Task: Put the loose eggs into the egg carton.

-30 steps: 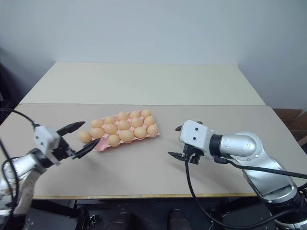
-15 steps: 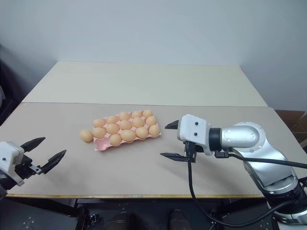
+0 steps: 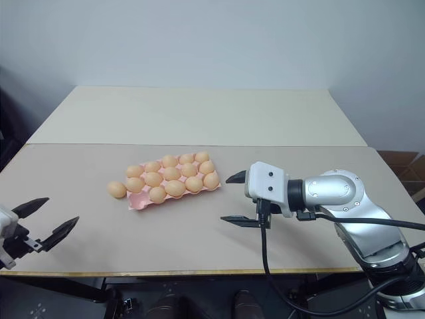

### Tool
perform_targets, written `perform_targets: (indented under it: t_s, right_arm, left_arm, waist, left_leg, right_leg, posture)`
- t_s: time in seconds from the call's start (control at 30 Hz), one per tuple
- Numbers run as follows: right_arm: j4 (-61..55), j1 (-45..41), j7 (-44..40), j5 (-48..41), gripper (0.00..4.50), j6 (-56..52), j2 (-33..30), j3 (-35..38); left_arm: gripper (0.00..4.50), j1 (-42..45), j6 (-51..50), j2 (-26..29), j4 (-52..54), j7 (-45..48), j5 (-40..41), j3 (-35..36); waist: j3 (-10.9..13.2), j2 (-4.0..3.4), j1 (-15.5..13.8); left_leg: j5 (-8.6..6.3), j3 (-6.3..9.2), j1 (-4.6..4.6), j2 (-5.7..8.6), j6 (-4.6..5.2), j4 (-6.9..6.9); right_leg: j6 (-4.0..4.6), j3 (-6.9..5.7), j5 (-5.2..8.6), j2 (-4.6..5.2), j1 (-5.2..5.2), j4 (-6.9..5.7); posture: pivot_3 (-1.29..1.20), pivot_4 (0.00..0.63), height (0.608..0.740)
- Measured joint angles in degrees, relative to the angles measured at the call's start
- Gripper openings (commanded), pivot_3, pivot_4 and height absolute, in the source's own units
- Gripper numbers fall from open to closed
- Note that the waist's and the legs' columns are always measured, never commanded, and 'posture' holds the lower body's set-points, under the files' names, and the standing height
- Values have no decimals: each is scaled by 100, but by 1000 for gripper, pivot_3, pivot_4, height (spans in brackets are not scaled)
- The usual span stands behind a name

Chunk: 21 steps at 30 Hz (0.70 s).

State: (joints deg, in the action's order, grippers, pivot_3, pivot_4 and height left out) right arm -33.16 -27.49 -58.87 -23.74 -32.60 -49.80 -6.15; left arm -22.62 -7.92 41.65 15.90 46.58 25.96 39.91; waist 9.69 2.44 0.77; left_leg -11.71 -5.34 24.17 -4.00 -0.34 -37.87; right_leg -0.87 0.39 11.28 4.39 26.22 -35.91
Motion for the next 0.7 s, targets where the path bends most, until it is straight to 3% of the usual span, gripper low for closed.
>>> perform_targets:
  t_s: [0.27, 0.7]
  right_arm:
    - [126, -70, -77, 64, 4500, 113, 15, -113]
    - [-161, 166, 374, 103, 4500, -61, 34, -39]
  left_arm:
    - [4483, 488, 821, 485, -1558, 603, -479, -133]
    - [4483, 3447, 1927, 607, -4486, 1482, -1098, -1959]
  waist:
    - [0, 0, -29]
    - [-2, 5, -49]
  left_leg:
    - [-3, 1, 3, 0, -4, 0]
    - [25, -3, 10, -3, 41, 1]
  right_leg:
    - [2, -7, 1, 5, 3, 2]
    - [7, -13, -6, 1, 1, 0]
  posture:
    - [0, 150, 740]
    - [0, 150, 740]
